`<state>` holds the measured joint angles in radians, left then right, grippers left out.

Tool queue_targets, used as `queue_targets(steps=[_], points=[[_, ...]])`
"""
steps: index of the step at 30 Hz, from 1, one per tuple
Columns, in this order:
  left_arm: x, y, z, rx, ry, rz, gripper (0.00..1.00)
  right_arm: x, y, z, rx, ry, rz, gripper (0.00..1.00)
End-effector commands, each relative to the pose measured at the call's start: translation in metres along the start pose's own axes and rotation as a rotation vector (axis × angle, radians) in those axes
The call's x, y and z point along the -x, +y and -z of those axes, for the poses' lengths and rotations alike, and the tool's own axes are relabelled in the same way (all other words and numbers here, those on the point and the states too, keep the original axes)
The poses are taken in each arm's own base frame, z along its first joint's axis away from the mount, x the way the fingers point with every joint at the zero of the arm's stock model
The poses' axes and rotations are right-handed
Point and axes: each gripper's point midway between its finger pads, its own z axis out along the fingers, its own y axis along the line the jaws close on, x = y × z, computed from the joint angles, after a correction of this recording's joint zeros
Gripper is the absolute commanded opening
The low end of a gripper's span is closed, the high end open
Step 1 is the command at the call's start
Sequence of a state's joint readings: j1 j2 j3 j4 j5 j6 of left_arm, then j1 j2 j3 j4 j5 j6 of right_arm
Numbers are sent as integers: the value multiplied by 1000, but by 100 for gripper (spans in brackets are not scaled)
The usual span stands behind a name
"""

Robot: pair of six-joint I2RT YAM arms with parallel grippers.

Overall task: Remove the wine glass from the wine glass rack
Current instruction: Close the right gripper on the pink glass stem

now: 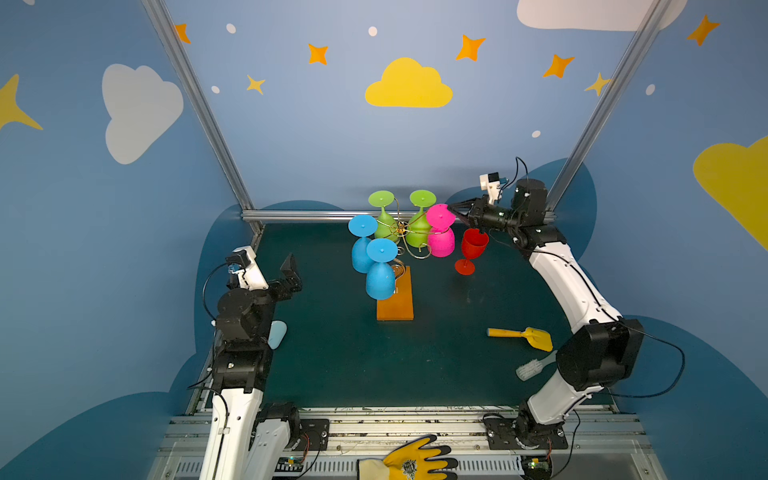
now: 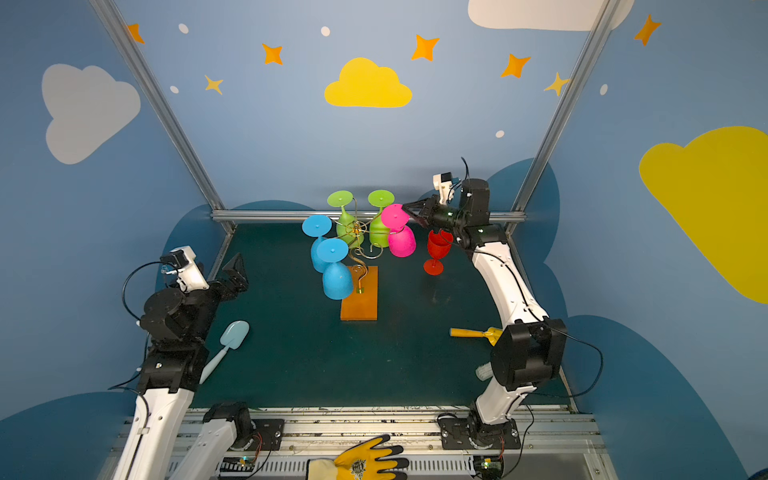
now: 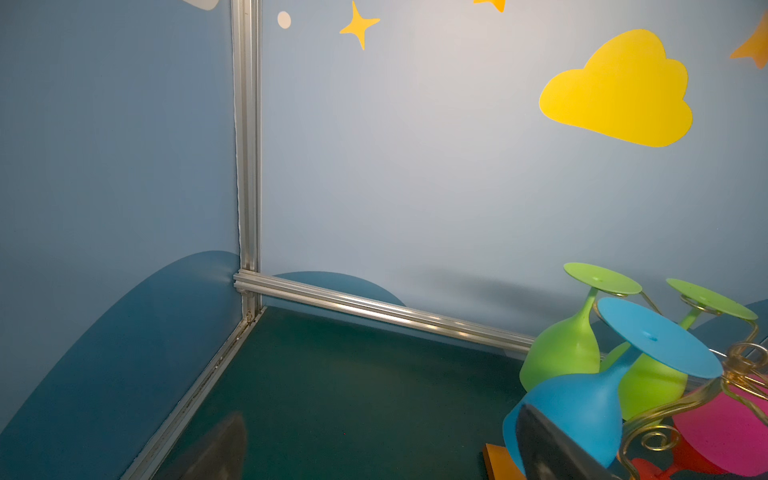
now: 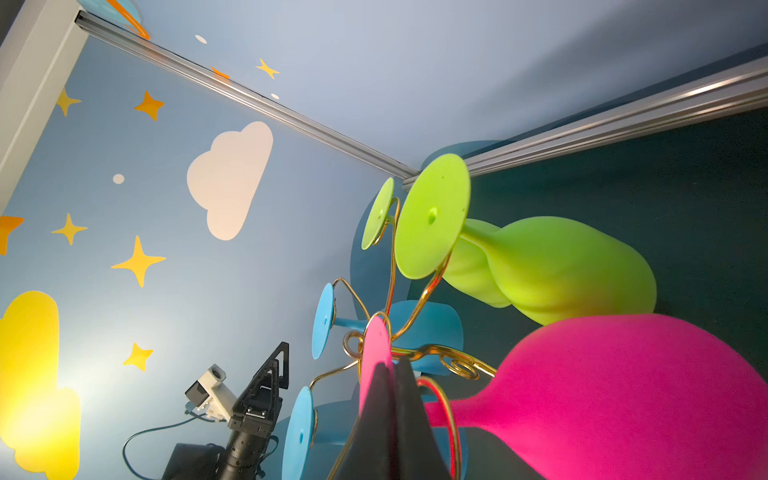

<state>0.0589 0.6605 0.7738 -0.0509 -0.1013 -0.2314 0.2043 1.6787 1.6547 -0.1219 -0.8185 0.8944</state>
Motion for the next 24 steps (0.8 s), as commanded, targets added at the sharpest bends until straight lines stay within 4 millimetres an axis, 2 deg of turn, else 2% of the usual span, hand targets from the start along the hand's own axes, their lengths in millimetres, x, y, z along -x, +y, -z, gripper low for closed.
queue_targets(steps=[1, 13, 24], points=[[4, 0, 1, -2, -27, 3, 100, 6, 22, 11, 48, -30, 35, 0], [5, 0, 2, -3, -31, 4, 100, -3, 20, 19, 35, -31, 29, 0], [6, 1, 2, -2, -33, 4, 100, -19, 30, 27, 41, -31, 40, 0]])
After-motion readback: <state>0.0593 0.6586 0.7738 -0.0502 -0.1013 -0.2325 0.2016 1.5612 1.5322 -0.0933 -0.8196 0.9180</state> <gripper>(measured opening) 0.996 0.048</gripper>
